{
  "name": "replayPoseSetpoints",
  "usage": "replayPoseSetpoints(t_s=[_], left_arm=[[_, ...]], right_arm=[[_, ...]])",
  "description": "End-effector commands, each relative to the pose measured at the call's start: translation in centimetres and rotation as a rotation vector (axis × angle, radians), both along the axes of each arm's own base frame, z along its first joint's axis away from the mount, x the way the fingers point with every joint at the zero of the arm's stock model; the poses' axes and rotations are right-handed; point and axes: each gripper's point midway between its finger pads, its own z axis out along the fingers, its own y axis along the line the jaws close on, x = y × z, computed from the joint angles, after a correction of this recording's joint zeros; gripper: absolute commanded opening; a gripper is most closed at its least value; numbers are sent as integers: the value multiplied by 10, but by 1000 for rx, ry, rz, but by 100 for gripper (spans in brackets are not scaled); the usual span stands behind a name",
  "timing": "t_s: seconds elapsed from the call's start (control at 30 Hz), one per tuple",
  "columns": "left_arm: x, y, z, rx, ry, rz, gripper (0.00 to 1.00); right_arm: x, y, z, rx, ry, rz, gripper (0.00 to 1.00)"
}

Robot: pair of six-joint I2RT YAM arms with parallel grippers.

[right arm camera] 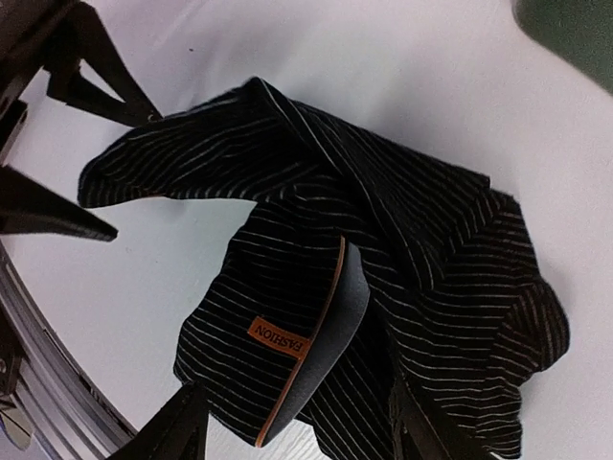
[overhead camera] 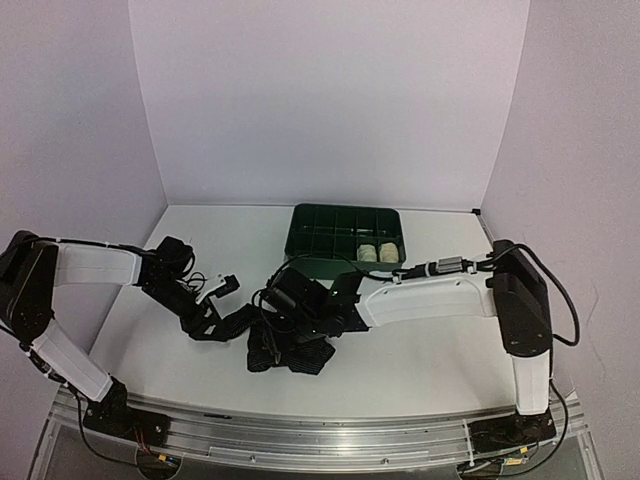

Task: Roll the underwear
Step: Move the underwear to the center of the board, then flatten out the underwear at the center of the board.

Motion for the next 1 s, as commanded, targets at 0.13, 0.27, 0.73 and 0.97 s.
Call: replayPoseSetpoints(t_s=[0.13,0.27,0.73,0.97], left_arm=[[15,-11,-6,-7,45,28,23],[18,-17,1,-34,58,34,0],[20,-28,19,-100,81,13,0],[38,-26,42,-152,95,58,0]], right_arm=[[-7,8,-40,-9,180,-167,49],[-14,10,-50,-16,221,-153,42],[-20,36,-55,110,357,-70,23],[-6,30,-44,117,305,-69,0]])
